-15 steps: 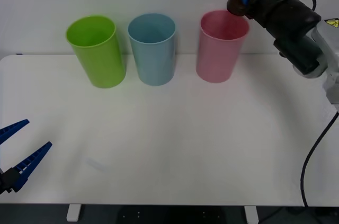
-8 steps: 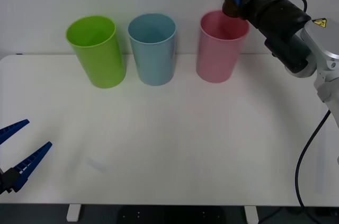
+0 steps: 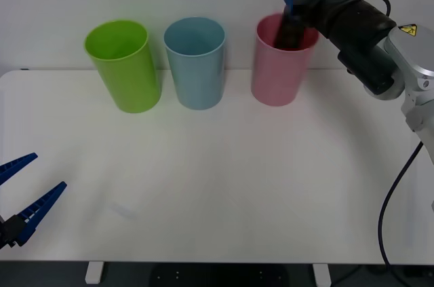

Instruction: Grasp the object on the table and drop it into the matching bin: aluminum can to the light blue bin, PET bottle to the pink bin.

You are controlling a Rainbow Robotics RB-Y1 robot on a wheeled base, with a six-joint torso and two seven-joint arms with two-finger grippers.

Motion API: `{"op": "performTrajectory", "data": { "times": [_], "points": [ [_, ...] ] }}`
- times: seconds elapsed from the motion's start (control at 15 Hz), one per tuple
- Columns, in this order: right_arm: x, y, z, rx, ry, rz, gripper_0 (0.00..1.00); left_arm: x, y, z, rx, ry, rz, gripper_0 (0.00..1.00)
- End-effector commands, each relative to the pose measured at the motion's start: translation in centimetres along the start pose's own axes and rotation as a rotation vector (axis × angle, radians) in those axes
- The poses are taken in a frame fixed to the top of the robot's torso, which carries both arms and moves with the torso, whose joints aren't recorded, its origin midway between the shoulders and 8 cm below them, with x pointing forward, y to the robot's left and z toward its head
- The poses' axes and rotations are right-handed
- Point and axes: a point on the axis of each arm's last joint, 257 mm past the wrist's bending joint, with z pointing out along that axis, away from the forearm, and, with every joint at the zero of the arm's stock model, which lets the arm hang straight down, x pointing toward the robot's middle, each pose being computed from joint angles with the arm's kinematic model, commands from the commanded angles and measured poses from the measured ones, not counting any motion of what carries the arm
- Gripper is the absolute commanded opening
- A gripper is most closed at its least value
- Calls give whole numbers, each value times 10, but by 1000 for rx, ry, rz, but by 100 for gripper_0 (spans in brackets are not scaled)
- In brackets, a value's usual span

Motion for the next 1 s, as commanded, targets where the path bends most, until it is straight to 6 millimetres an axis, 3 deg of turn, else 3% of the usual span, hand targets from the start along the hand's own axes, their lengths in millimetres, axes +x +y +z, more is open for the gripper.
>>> {"op": "performTrajectory", "data": {
  "times": [0.07, 0.47, 1.0],
  "points": [
    [-1, 2, 0, -3, -4, -2, 100, 0, 0, 0, 0, 0, 0, 100],
    [-6, 29, -12, -67, -36, 14, 100, 0, 0, 0, 0, 0, 0, 100],
    [12, 70, -68, -175, -45, 29, 100, 0, 0, 0, 0, 0, 0, 100]
  ]
}}
